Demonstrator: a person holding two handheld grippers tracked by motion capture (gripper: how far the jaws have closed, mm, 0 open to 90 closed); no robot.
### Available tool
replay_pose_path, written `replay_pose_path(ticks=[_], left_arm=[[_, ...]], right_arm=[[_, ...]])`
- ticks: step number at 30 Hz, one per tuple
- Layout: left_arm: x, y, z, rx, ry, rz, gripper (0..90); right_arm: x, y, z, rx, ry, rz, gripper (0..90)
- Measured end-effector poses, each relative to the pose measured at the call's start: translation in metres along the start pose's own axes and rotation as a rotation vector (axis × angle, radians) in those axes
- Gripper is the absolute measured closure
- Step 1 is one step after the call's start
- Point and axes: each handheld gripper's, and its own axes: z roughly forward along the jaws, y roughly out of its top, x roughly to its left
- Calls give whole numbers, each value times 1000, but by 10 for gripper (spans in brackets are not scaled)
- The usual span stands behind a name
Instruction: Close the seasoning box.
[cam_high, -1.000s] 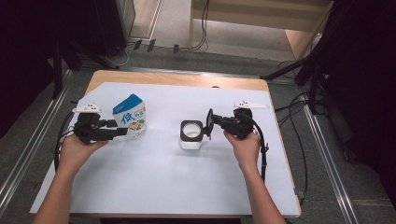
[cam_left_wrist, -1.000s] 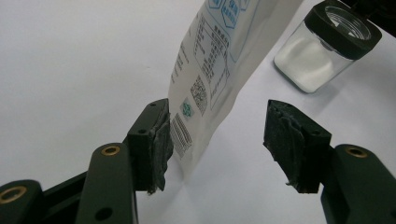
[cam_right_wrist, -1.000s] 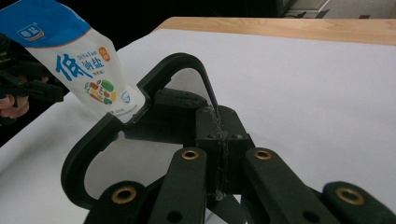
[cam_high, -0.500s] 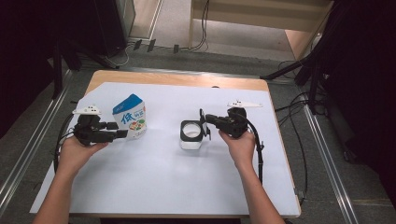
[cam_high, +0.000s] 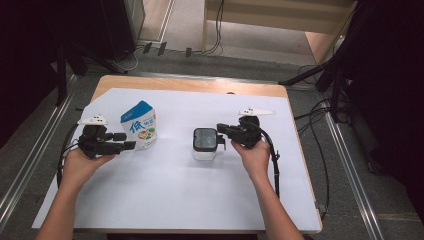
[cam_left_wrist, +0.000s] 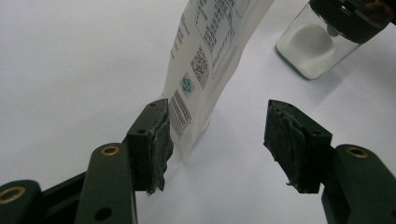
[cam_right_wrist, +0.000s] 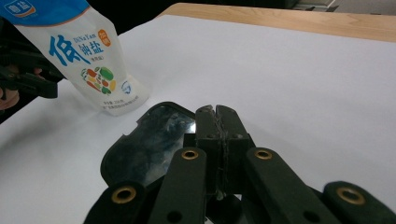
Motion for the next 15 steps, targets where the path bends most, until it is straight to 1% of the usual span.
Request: replay_pose_path(ticks=[3,4,7,8,10,11,13,15], left_arm=[[0,-1,1,4,4,-2,412],[0,-3,0,10,0,-1,410],[0,-5,1,35,12,6,406],[0,-7,0,35,15,10,406],[1,-8,0,34,13,1,406],[1,-8,-1,30,21,1,406],[2,-8,-1,31,14,-2,406],[2,-9,-1,29,17,-2,405]], right_arm=[[-2,0,-2,-6,-12,-14,843],[-3,0,-4,-10,-16,-21,822],[-8,-1,-9,-15,-36,-19,780],[-9,-1,-11,-19,-40,-16,762],[-13,-2,-15,-26,-56,-17,742],[-15,-2,-17,-27,-60,-14,730],[-18,-5,-20,-45,-72,-14,713],[-21,-7,-23,-45,-89,-13,691]])
